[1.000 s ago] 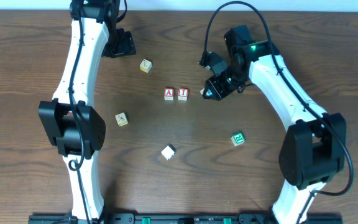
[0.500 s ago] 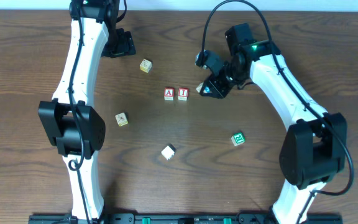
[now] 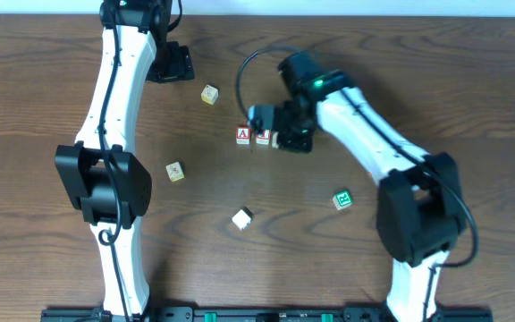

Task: Spell out Ai2
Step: 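Carry the blue 2 block left toward the right of the I block, then lower the blue 2 block beside the I block and release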

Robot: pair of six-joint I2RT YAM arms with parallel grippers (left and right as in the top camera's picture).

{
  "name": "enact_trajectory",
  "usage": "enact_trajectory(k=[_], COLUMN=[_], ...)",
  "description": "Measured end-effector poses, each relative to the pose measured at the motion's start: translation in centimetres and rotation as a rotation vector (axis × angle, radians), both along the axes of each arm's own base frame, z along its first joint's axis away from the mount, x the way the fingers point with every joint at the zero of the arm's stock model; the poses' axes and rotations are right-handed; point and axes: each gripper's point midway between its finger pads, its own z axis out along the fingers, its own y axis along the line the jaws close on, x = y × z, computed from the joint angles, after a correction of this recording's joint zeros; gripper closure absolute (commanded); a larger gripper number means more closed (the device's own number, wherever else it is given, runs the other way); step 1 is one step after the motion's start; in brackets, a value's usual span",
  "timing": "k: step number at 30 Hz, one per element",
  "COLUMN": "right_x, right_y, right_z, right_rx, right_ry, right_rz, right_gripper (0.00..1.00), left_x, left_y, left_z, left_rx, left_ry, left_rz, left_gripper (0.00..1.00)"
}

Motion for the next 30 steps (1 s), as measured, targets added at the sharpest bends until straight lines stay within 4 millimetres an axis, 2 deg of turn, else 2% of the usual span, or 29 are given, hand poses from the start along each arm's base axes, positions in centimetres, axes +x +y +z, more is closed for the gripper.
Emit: enact_trajectory(k=[5, 12, 22, 30], right_x=[0.1, 1.5, 2.3, 3.1], right_y=[0.0, -0.3, -2.0, -1.3], right_z=[-2.3, -2.6, -2.6, -2.4], right_rx=[-0.041, -0.074, -0.091, -0.054], right_ry=[0.009, -0.059, -0.068, -0.093], right_rz=[0.039, 0.098, 0.093, 0.073], right_gripper=[0.99, 0.99, 0.99, 0.99], left_x=[0.4, 0.8, 0.8, 0.8], left_y=[1.4, 3.6, 3.8, 3.8], left_z=[0.1, 0.3, 0.3, 0.3], left_rx=[0.028, 0.035, 0.035, 0.035], left_ry=[-0.014, -0.03, -0.031, -0.031], left_rz=[0.018, 0.061, 0.066, 0.065], left_gripper=[0.05, 0.05, 0.05, 0.05])
